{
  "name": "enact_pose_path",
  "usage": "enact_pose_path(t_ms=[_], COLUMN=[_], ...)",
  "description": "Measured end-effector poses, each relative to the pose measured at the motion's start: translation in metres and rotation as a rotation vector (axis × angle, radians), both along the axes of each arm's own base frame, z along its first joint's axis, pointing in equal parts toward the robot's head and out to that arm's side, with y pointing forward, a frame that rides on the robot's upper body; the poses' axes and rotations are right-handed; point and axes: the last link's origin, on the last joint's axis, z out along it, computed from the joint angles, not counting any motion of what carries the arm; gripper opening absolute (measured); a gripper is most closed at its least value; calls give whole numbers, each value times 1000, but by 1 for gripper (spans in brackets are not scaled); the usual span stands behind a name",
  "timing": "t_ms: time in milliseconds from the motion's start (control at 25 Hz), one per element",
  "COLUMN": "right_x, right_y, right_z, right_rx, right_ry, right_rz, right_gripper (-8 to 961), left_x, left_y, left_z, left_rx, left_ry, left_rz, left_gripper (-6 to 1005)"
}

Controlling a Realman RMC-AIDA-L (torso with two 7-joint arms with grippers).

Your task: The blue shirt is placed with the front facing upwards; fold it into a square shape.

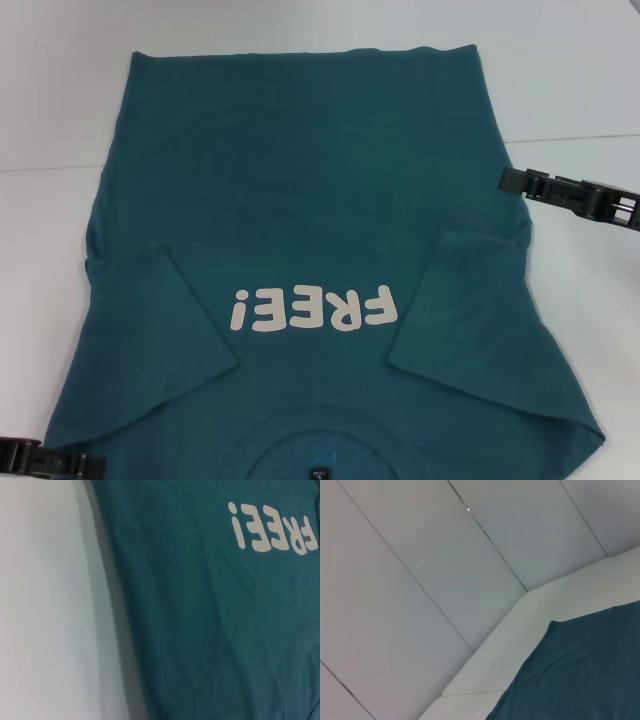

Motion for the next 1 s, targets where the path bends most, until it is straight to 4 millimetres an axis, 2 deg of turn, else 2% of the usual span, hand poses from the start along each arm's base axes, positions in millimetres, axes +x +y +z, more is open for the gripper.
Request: enact_pose_path(t_ms=[280,560,1000], right_x=[0,0,2], right_y=[0,-1,-3], right_z=[1,1,1], right_rx=[5,3,3], right_ry=[5,9,9], right_rz=[1,2,-3], right_gripper=[943,943,942], left_x=[0,-1,-2], left_y=[3,4,4], left_z=[1,1,1], left_rx=[0,7,9], left_ry=[19,26,31], left_rz=[1,8,11], left_gripper=[827,588,135])
